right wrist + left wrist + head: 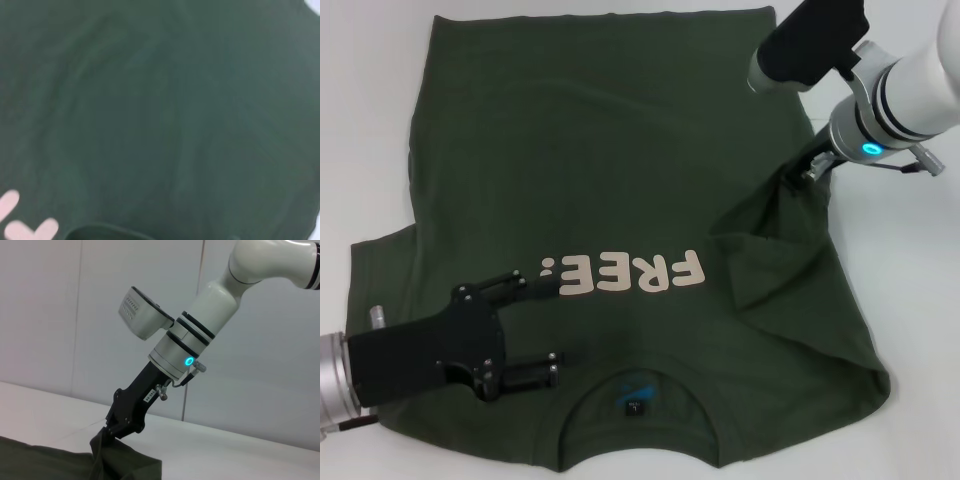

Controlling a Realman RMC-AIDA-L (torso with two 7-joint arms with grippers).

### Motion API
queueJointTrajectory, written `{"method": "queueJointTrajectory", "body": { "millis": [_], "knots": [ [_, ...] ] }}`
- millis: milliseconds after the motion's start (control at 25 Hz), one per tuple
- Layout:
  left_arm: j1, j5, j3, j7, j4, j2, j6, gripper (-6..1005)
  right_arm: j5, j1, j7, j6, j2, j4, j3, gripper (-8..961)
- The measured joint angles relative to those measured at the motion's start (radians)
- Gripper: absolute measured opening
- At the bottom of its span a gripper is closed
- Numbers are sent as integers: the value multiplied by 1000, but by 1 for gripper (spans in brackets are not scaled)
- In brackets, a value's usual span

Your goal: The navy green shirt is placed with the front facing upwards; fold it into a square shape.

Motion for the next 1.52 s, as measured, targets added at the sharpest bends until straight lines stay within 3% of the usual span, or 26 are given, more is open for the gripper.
{"method": "queueJointTrajectory", "body": {
  "millis": [720, 960, 1040, 1160, 1280, 1520],
  "knots": [
    [8, 0, -8, 12, 0, 0, -6, 825, 53, 37, 35, 137, 2, 137, -6, 63],
    [8, -4, -21, 13, -2, -1, -13, 824, 102, 28, 36, 164, -1, 128, 2, 247],
    [8, -12, -22, 13, -2, -2, -14, 824, 116, 18, 34, 168, -1, 109, 3, 412],
    [8, -20, -28, 13, -9, -2, -15, 824, 151, -28, 6, 152, -1, 27, 6, 581],
    [9, -22, -41, 13, -13, -2, -17, 823, 267, -124, -84, 119, -1, -104, 7, 710],
    [8, -30, -59, 10, -26, -2, -20, 823, 623, -334, -371, 46, -7, -306, 34, 713]
  ]
}}
